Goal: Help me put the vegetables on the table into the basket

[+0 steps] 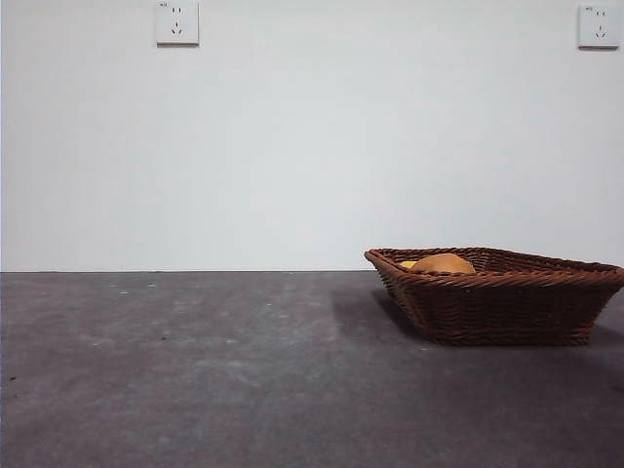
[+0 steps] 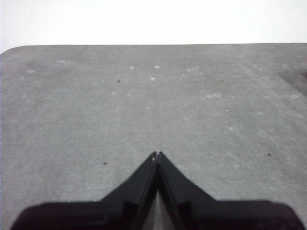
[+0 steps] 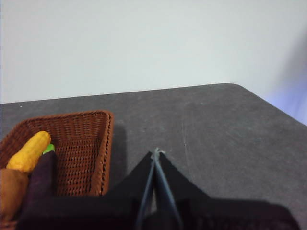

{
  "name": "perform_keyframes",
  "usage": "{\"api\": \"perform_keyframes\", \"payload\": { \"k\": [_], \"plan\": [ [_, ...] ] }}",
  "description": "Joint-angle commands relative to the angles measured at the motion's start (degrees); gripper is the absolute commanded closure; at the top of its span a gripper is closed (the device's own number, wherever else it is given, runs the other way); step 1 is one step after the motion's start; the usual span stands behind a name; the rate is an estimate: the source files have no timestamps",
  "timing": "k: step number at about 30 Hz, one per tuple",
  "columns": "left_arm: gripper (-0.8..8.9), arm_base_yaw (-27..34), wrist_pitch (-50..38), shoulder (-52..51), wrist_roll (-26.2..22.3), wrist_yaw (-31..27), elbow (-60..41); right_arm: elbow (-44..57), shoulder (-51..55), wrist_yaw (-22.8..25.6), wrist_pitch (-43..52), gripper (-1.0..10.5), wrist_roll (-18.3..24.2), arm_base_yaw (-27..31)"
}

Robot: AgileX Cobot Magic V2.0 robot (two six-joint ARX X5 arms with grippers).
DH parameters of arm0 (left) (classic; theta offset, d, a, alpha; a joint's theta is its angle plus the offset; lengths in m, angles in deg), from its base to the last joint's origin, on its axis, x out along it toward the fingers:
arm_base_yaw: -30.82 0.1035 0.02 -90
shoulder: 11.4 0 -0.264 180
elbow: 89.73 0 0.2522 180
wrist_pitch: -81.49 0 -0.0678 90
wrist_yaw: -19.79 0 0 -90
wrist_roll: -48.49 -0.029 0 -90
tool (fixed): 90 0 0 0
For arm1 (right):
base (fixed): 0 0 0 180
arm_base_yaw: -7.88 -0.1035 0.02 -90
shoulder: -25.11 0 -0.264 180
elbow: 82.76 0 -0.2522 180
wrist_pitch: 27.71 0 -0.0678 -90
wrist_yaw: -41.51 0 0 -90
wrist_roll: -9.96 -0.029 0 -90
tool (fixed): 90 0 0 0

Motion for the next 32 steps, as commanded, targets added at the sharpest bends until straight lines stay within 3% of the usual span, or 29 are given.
{"api": "perform_keyframes", "payload": {
  "k": [1,11,32],
  "plan": [
    [8.17,0.2,-0.3,0.0,-0.6,0.2,-0.6,2.1,1.4,0.3,0.8,9.6,0.5,0.0],
    [8.16,0.2,-0.3,0.0,-0.6,0.2,-0.6,6.3,1.4,0.3,-3.7,9.6,0.4,0.0],
    [8.16,0.2,-0.3,0.0,-0.6,0.2,-0.6,6.3,1.4,0.0,-3.5,9.6,0.6,0.0]
  ]
}}
